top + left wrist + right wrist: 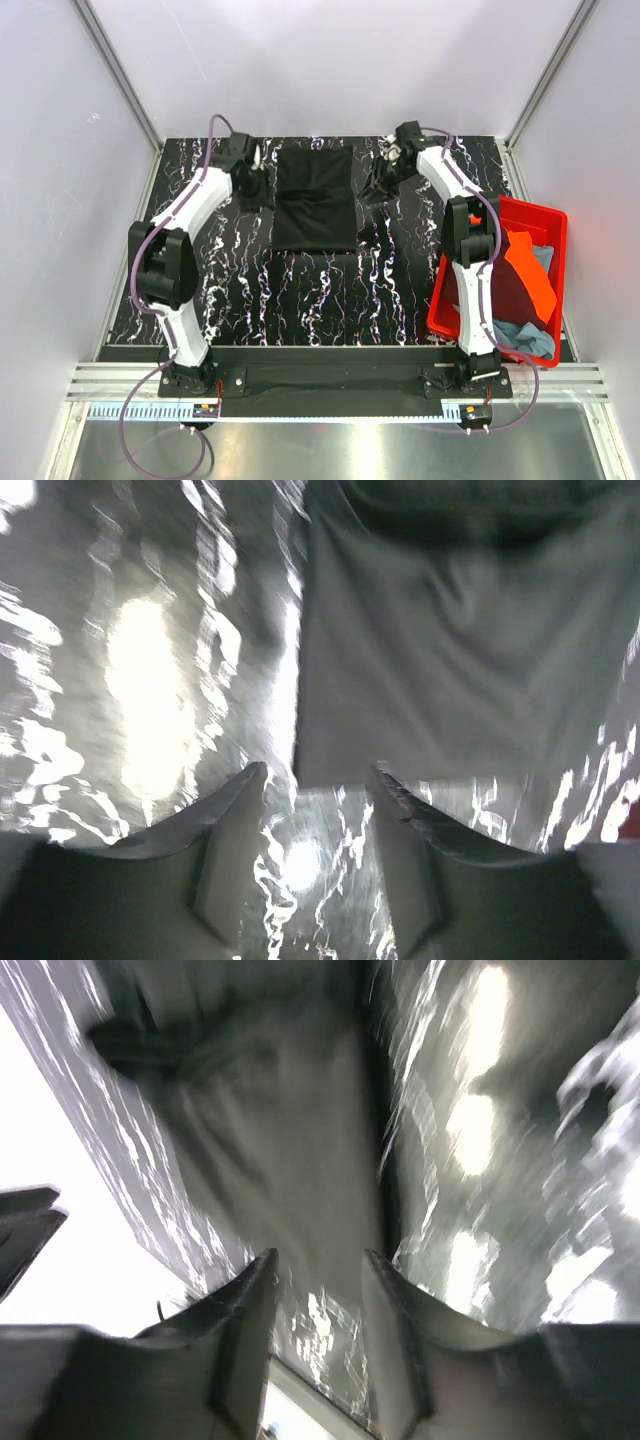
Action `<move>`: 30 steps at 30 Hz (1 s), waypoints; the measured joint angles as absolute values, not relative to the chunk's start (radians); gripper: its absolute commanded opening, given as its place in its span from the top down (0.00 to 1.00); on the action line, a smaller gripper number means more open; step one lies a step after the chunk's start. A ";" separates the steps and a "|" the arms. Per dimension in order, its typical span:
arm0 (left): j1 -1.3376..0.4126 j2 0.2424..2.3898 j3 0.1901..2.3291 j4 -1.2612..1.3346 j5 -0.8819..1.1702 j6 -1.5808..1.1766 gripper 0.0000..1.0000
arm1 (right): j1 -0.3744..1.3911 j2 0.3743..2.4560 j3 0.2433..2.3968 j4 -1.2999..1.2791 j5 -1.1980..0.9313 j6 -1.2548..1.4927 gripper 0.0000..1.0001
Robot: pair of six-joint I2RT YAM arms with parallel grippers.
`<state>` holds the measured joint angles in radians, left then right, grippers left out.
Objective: Fold and stack the t-shirts
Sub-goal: Fold the tshirt
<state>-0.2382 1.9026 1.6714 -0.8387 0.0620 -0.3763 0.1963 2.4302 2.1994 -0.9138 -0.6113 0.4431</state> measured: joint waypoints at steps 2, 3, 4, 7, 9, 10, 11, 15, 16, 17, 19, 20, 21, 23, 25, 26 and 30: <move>-0.262 1.856 1.570 -0.794 0.106 -0.370 0.55 | 0.235 2.359 2.097 -0.912 -0.605 0.418 0.72; -0.278 1.853 1.536 -0.770 0.125 -0.370 0.56 | 0.263 2.336 2.062 -0.906 -0.602 0.411 0.73; -0.295 1.860 1.510 -0.748 0.141 -0.371 0.57 | 0.294 2.323 2.037 -0.902 -0.597 0.408 0.73; -0.342 1.914 1.491 -0.715 0.165 -0.378 0.57 | 0.383 2.318 1.997 -0.887 -0.574 0.393 0.71; -0.364 1.956 1.491 -0.691 0.165 -0.390 0.57 | 0.439 2.321 1.979 -0.888 -0.555 0.382 0.68; -0.368 1.975 1.491 -0.685 0.157 -0.393 0.57 | 0.458 2.323 1.975 -0.889 -0.538 0.374 0.68; -0.368 1.993 1.491 -0.681 0.148 -0.398 0.57 | 0.472 2.324 1.975 -0.890 -0.525 0.366 0.67; -0.359 2.056 1.493 -0.680 0.103 -0.427 0.54 | 0.480 2.324 1.960 -0.883 -0.432 0.329 0.66; -0.359 2.055 1.493 -0.679 0.100 -0.429 0.54 | 0.477 2.324 1.950 -0.879 -0.411 0.322 0.65; -0.359 2.054 1.489 -0.672 0.087 -0.439 0.54 | 0.475 2.324 1.931 -0.874 -0.390 0.315 0.64; -0.358 2.048 1.476 -0.659 0.081 -0.453 0.53 | 0.472 2.324 1.887 -0.859 -0.348 0.300 0.63; -0.360 2.045 1.470 -0.653 0.076 -0.458 0.53 | 0.469 2.324 1.868 -0.856 -0.353 0.299 0.63; -0.363 2.041 1.463 -0.647 0.070 -0.464 0.53 | 0.467 2.318 1.859 -0.850 -0.353 0.297 0.63; -0.370 2.030 1.444 -0.631 0.056 -0.473 0.53 | 0.470 2.296 1.820 -0.820 -0.350 0.290 0.62; -0.378 2.007 1.407 -0.602 0.043 -0.488 0.53 | 0.472 2.269 1.770 -0.783 -0.350 0.287 0.62; -0.382 1.995 1.389 -0.595 0.040 -0.495 0.53 | 0.472 2.254 1.744 -0.769 -0.350 0.287 0.62; -0.415 1.920 1.276 -0.560 0.034 -0.541 0.54 | 0.480 2.160 1.588 -0.704 -0.360 0.296 0.62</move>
